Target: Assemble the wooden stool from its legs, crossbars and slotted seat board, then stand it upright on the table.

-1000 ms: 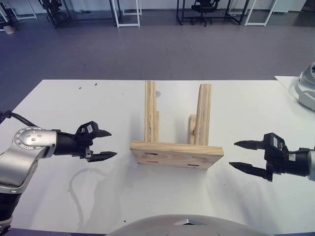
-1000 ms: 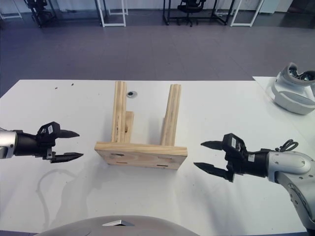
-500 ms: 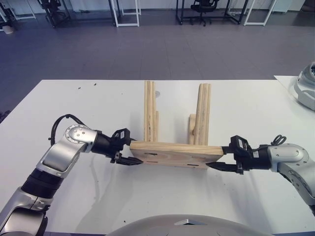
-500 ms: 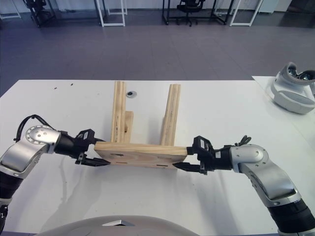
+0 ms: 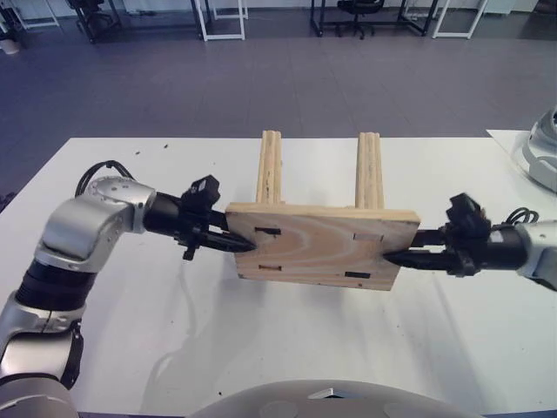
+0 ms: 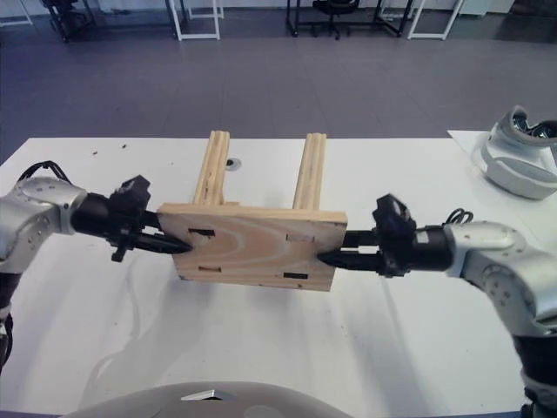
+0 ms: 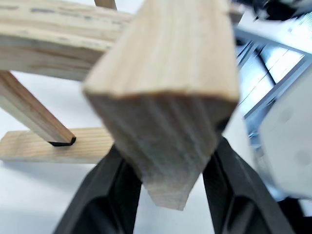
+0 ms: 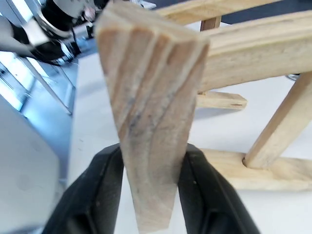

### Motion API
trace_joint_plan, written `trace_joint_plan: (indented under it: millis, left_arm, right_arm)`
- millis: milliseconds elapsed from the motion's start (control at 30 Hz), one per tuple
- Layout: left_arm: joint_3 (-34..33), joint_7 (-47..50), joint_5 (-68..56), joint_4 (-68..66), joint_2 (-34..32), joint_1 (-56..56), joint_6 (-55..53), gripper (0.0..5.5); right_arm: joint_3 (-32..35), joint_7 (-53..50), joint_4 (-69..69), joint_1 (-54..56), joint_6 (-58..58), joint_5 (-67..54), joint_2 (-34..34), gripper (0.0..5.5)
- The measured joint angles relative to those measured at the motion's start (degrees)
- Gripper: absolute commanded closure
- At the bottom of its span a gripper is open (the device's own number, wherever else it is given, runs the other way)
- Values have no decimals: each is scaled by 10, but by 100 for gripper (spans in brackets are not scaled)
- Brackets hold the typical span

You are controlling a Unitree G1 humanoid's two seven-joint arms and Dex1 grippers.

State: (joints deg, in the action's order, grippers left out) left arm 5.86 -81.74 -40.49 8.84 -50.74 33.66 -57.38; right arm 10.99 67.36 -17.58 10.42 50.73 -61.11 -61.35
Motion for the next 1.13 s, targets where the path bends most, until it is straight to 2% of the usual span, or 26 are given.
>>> trace_joint_plan:
  millis: [133,233,367,467,533,567,667,767,900,967,1067,1133]
  left_arm:
    - [36,-51,-133,-127,-31,147,-203,417]
    - [138,-55,-218,-268,-41,270,-292,419]
    - [256,-51,-302,-338,-46,350,-345,419]
    - [299,-51,-331,-342,-47,346,-347,418]
    - [298,-50,-330,-340,-48,302,-348,418]
    - [270,-41,-328,-335,-44,253,-346,378]
    - [203,-3,-281,-361,-23,200,-308,317]
    - [175,0,-227,-392,4,204,-275,263]
    - [142,-6,-136,-466,-4,221,-201,186]
    - [117,-5,-80,-540,-20,236,-134,150]
    - [24,42,-44,-632,-44,233,-20,97]
    - [-77,125,-42,-619,-45,178,113,97]
  right_arm:
    - [-72,8,164,203,206,-173,-41,409]
    - [-203,11,313,354,330,-262,-62,413]
    - [-307,9,353,386,393,-368,-118,413]
    - [-314,-7,347,334,400,-413,-120,412]
    - [-306,-42,346,274,381,-442,-89,410]
    - [-293,-74,349,232,366,-460,-58,368]
    - [-229,-170,373,143,301,-513,-6,300]
    - [-165,-242,398,121,281,-517,13,240]
    - [-65,-298,438,96,268,-515,5,156]
    - [-4,-320,432,62,236,-504,6,149]
    - [70,-368,350,-11,53,-340,62,149]
    - [77,-401,282,-65,-100,-186,132,149]
